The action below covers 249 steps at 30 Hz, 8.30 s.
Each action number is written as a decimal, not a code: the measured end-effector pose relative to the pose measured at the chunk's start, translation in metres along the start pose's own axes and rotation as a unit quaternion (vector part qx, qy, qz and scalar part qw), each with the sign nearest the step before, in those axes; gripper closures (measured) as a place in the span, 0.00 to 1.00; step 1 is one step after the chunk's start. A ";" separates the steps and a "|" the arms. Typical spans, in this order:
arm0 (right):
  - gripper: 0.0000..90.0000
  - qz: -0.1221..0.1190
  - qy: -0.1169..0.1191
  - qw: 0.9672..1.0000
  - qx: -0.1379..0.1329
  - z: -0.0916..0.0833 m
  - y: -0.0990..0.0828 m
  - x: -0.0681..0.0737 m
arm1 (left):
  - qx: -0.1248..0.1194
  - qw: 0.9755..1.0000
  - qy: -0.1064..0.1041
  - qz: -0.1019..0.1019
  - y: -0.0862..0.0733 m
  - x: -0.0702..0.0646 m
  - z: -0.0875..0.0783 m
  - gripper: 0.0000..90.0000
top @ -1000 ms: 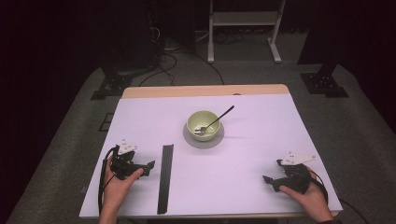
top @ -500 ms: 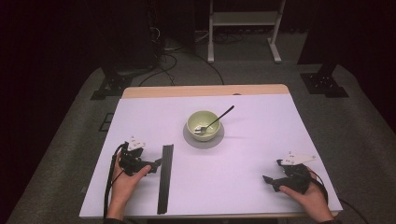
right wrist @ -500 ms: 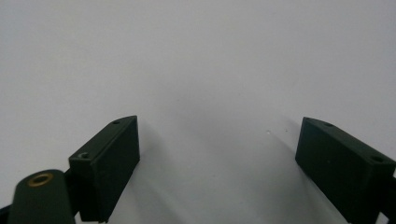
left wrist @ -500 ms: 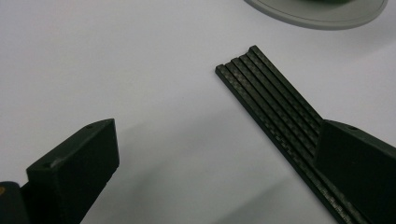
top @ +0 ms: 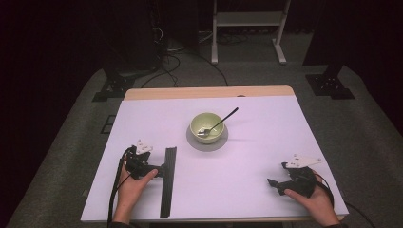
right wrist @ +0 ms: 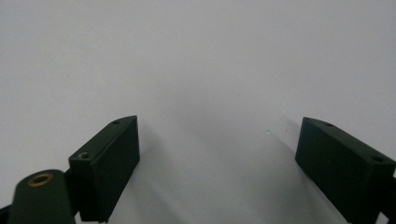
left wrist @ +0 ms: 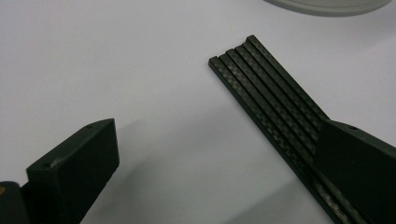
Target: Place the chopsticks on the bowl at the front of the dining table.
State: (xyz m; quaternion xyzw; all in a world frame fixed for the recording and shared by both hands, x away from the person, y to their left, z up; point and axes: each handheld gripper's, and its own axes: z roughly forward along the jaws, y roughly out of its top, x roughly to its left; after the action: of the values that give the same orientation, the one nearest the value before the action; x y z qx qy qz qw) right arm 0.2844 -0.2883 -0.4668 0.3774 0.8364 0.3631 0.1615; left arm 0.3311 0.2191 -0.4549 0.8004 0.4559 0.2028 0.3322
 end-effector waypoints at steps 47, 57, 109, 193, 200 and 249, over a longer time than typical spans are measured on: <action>0.13 -0.001 -0.001 1.000 -0.001 0.000 0.000 0.000 | -0.007 1.000 -0.006 0.007 -0.030 -0.019 -0.040 0.00; 0.13 0.000 -0.001 1.000 0.000 0.000 0.000 0.000 | -0.006 1.000 -0.011 0.003 -0.040 -0.023 -0.049 0.00; 0.14 -0.001 -0.001 1.000 -0.001 0.000 0.000 0.000 | 0.013 1.000 -0.001 0.010 -0.078 -0.047 -0.073 0.00; 0.13 0.000 -0.001 1.000 -0.001 0.000 0.000 0.000 | 0.009 0.999 0.052 -0.013 -0.083 0.024 -0.079 0.00; 0.13 0.000 -0.001 1.000 0.000 0.000 0.000 0.000 | 0.007 0.998 0.053 -0.021 -0.083 0.033 -0.079 0.00; 0.13 -0.001 0.000 1.000 0.001 0.000 0.000 0.000 | -0.023 0.999 0.018 -0.021 -0.052 0.043 -0.073 0.00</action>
State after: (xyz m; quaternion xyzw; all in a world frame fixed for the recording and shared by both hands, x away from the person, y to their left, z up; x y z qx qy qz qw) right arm 0.2845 -0.2883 -0.4666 0.3771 0.8369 0.3624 0.1617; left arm 0.2763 0.3006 -0.4404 0.7792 0.4736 0.2207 0.3461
